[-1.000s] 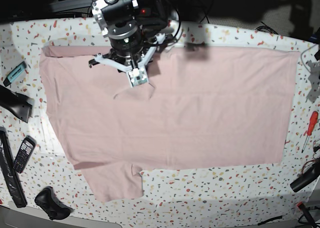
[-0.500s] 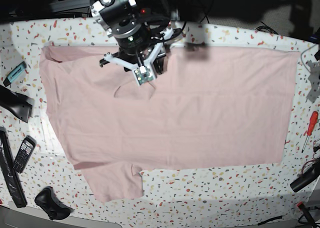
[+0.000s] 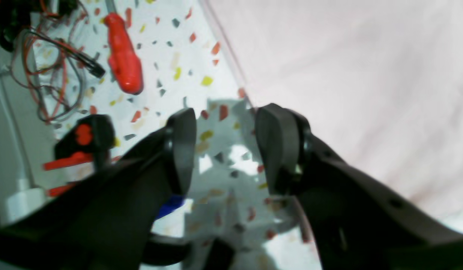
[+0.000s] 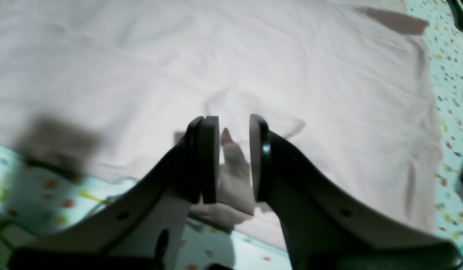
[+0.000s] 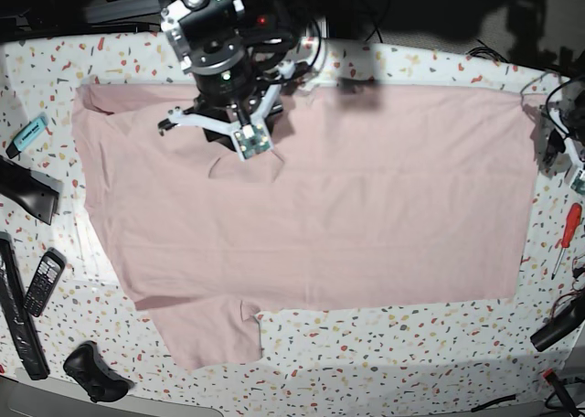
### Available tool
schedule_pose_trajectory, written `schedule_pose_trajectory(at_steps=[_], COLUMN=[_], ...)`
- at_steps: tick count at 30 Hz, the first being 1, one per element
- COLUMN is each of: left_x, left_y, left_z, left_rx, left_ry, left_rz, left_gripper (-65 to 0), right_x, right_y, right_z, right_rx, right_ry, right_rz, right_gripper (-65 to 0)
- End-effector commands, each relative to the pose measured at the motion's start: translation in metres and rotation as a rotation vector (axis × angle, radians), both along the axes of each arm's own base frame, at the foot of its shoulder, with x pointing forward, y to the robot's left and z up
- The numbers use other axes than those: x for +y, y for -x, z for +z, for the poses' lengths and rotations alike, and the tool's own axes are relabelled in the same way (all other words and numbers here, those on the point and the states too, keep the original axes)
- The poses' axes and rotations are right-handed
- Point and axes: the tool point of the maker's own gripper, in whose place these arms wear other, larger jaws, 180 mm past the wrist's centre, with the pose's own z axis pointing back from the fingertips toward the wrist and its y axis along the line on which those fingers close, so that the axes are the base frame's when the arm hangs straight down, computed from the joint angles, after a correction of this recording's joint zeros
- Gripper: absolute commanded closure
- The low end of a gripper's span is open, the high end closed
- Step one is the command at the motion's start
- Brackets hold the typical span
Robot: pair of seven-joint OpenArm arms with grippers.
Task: Fold the T-shirt properly
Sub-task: 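Grasp the shirt's collar-side edge corners with both grippers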
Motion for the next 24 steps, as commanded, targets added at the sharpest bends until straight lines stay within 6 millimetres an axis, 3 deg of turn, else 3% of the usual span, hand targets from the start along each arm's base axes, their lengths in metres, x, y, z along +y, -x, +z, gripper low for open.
schedule_pose_trajectory(at_steps=[1, 8, 12, 20, 24], left_x=[0.006, -0.009, -0.021, -0.047, -0.058], left_y=[-0.014, -0.014, -0.004, 0.006, 0.017], left_z=[0.020, 0.011, -0.007, -0.028, -0.040], left_rx=[-0.071, -0.091, -0.026, 0.031, 0.061], left_ry=[0.002, 0.113, 0.165, 0.249, 0.279], left_rz=[0.015, 0.088, 0.124, 0.158, 0.170], left_gripper=[-28.4, -28.3, -27.6, -13.1, -10.9], right_x=[-0.008, -0.073, -0.084, -0.111, -0.127], right_y=[-0.006, -0.017, -0.015, -0.005, 0.004], right_z=[0.012, 0.010, 0.002, -0.061, -0.079], right_rx=[-0.046, -0.008, 0.048, 0.194, 0.246], right_ry=[0.005, -0.103, -0.155, -0.101, -0.052], right_rz=[-0.021, -0.200, -0.175, -0.192, -0.231], right_gripper=[-14.0, -6.9, 0.0, 0.0, 0.0])
